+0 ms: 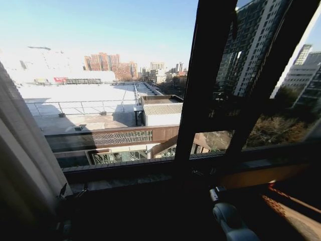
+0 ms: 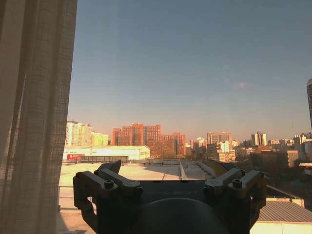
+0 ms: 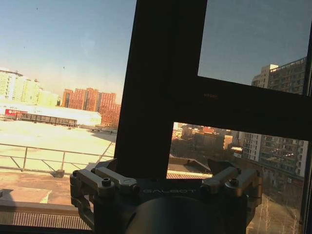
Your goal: Open the curtains by pulling them apart, changing their state from closed to fully open.
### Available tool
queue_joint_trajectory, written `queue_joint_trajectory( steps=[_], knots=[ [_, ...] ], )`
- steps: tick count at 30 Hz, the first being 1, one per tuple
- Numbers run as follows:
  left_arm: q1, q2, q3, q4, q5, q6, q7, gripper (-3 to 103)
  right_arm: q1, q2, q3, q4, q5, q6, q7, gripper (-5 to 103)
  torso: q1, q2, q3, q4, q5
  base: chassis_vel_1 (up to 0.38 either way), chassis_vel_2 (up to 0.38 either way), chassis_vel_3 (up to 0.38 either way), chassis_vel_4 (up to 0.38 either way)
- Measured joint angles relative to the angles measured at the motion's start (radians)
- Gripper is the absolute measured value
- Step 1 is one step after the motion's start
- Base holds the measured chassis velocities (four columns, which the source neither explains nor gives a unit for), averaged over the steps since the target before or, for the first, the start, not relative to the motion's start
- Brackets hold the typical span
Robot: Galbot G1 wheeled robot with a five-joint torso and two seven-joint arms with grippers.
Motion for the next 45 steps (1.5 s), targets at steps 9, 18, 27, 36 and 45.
queue_joint_trajectory(
  steps=[9, 18, 27, 36, 45],
  knots=[
    [0.000, 0.000, 0.000, 0.001, 0.000, 0.001, 0.000, 100, 0.000, 0.000, 0.000, 0.000, 0.000, 0.000, 0.000, 100, 0.000, 0.000, 0.000, 0.0000, 0.0001, -0.288, -0.281, 0.292, 0.296],
    [0.000, 0.000, 0.000, 0.001, 0.000, 0.001, -0.001, 100, 0.000, 0.000, 0.000, 0.000, 0.000, 0.000, 0.000, 100, 0.000, 0.000, 0.000, -0.0001, 0.0000, -0.367, -0.344, 0.357, 0.349],
    [0.000, 0.000, 0.000, 0.001, 0.000, 0.001, -0.001, 100, 0.000, 0.000, 0.000, 0.000, 0.000, 0.000, 0.000, 100, 0.000, 0.000, 0.000, 0.0000, 0.0001, -0.357, -0.357, 0.371, 0.362],
    [0.000, 0.000, 0.000, 0.001, 0.000, 0.001, -0.002, 100, 0.000, 0.000, 0.000, 0.000, 0.000, 0.000, 0.000, 100, 0.000, 0.000, 0.000, -0.0001, 0.0003, -0.348, -0.349, 0.351, 0.351],
    [0.000, 0.000, 0.000, 0.001, 0.000, 0.001, -0.002, 100, 0.000, 0.000, 0.000, 0.000, 0.000, 0.000, 0.000, 100, 0.000, 0.000, 0.000, 0.0000, 0.0005, -0.347, -0.350, 0.359, 0.345]
  ],
)
